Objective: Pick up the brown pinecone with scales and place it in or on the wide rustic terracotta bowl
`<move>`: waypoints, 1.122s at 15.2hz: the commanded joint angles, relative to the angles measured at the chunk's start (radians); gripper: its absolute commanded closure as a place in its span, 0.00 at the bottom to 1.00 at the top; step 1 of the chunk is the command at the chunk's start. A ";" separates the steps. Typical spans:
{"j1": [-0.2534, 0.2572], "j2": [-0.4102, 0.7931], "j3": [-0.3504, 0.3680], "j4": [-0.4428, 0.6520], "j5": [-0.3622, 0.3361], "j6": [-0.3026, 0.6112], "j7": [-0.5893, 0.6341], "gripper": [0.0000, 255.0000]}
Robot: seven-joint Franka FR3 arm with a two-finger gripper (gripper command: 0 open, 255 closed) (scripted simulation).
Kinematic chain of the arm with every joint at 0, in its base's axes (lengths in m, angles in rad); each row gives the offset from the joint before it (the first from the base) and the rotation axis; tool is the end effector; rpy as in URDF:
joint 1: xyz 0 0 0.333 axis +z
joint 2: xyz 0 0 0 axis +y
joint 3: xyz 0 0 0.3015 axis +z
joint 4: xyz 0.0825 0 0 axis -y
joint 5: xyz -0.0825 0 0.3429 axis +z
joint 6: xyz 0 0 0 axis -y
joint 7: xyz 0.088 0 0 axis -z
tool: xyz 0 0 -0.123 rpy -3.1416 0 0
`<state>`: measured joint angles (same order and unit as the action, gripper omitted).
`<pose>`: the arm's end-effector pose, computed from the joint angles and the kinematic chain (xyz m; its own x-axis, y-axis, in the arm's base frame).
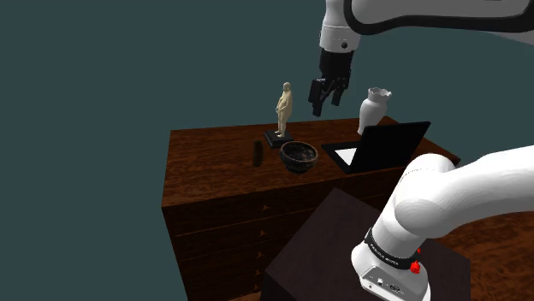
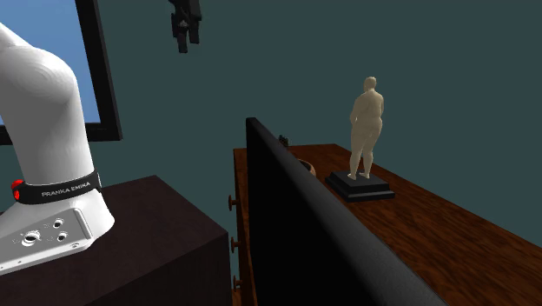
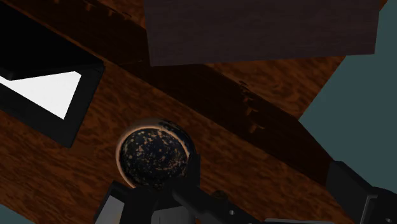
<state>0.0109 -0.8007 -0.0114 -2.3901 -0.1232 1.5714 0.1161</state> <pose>0.2712 -0.0161 0.5545 0.9937 -0.1119 -0.0046 -0.1106 -0.9871 0.1161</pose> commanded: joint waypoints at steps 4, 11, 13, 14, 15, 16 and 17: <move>-0.005 0.118 -0.024 0.023 0.003 0.071 -0.005 0.00; -0.011 0.407 -0.077 0.121 0.029 0.206 -0.029 0.00; -0.013 0.491 -0.090 0.161 0.041 0.235 -0.039 0.00; -0.013 0.534 -0.096 0.182 0.049 0.248 -0.045 0.00; -0.014 0.577 -0.102 0.205 0.057 0.259 -0.051 0.00; -0.015 0.619 -0.107 0.229 0.065 0.270 -0.057 0.00; -0.016 0.662 -0.112 0.254 0.074 0.279 -0.064 0.00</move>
<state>-0.0027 -0.1911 -0.1159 -2.1678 -0.0576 1.8372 0.0628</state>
